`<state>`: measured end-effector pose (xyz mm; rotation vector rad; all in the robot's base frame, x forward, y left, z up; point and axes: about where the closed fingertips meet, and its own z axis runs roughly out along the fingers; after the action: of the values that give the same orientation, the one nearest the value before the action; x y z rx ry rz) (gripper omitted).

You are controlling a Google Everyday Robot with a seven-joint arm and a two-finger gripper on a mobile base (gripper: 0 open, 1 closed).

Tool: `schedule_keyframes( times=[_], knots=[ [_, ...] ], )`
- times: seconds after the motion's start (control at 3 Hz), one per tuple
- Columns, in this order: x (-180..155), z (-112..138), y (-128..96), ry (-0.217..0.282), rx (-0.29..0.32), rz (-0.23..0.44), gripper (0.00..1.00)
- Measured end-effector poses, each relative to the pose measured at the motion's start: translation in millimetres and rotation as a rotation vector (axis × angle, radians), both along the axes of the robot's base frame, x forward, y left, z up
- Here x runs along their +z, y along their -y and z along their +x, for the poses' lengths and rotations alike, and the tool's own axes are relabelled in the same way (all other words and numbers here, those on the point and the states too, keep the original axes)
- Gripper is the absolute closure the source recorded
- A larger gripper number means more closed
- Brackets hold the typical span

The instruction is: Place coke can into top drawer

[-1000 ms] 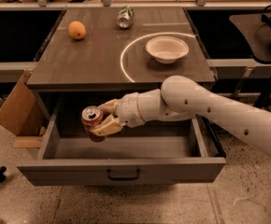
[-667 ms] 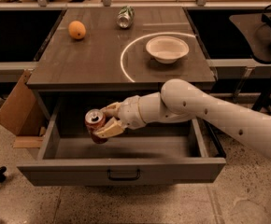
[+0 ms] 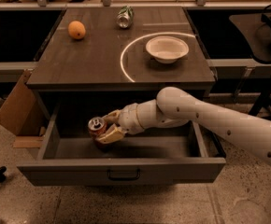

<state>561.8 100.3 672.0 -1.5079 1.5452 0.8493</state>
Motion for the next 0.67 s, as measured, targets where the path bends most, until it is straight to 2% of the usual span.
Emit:
schedule_keyframes(
  times=[0.67],
  knots=[
    [-18.8,8.8,6.2,-0.019,-0.042,0.005,0.53]
  ],
)
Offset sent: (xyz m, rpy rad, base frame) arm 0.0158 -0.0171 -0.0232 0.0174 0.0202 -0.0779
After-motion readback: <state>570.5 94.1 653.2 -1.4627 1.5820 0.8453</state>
